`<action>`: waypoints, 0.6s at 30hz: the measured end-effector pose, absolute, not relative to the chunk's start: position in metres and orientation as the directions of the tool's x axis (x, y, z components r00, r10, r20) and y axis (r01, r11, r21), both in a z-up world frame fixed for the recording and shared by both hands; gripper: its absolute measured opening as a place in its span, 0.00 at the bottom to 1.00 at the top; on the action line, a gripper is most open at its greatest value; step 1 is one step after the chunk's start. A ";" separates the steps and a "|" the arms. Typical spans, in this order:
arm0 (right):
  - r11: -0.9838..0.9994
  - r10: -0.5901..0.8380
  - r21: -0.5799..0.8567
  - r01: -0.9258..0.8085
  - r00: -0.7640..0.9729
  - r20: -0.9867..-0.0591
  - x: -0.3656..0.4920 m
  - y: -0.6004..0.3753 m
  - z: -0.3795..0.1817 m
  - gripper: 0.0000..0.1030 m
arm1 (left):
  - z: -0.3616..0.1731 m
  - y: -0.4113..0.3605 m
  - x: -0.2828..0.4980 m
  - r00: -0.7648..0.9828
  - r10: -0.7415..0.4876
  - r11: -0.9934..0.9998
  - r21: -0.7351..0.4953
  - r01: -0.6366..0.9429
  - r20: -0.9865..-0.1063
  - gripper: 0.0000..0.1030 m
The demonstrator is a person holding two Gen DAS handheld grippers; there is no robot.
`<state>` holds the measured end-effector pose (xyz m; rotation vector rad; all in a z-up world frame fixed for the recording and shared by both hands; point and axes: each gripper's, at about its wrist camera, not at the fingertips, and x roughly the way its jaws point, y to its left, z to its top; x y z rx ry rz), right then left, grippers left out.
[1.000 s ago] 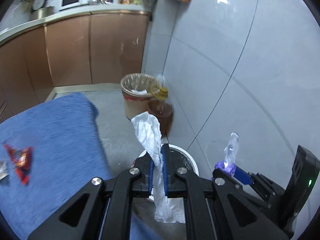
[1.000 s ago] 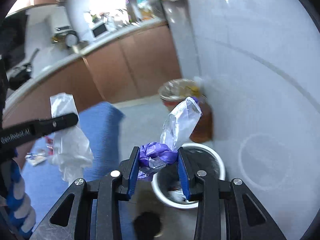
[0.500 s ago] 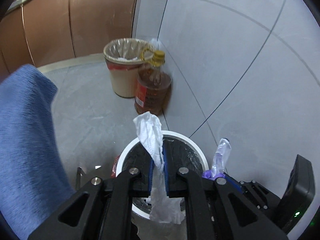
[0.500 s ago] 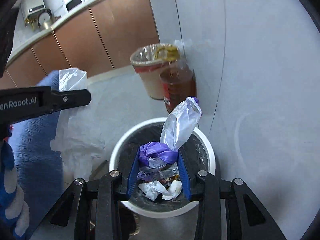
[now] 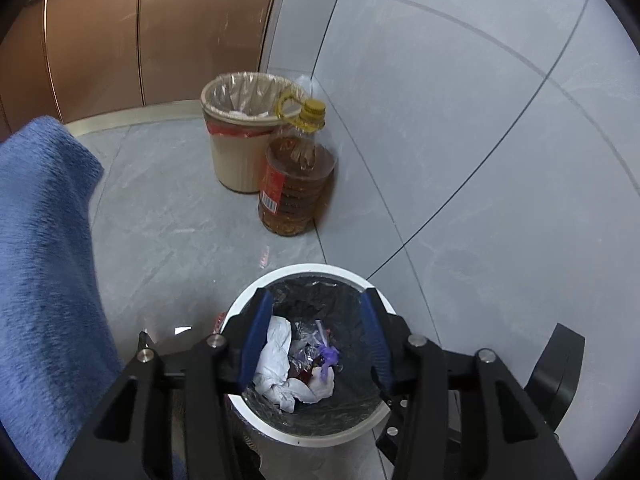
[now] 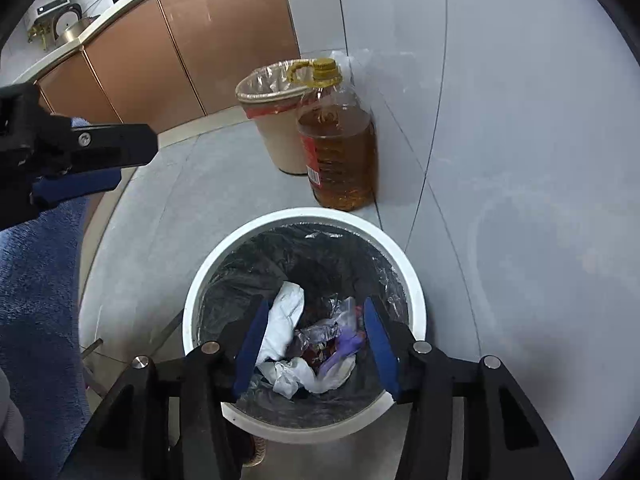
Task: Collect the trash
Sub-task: 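Carry the tissue and bag to the floor bin and open both tools, then move both tools back over the milk carton and red snack bag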
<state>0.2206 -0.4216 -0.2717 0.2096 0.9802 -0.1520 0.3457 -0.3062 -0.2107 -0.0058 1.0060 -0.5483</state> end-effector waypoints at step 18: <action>0.978 -0.050 0.115 0.174 0.732 -0.679 0.149 -0.373 -0.133 0.66 | -0.084 -0.190 0.230 0.745 -0.294 0.949 -0.090 0.301 -0.600 0.59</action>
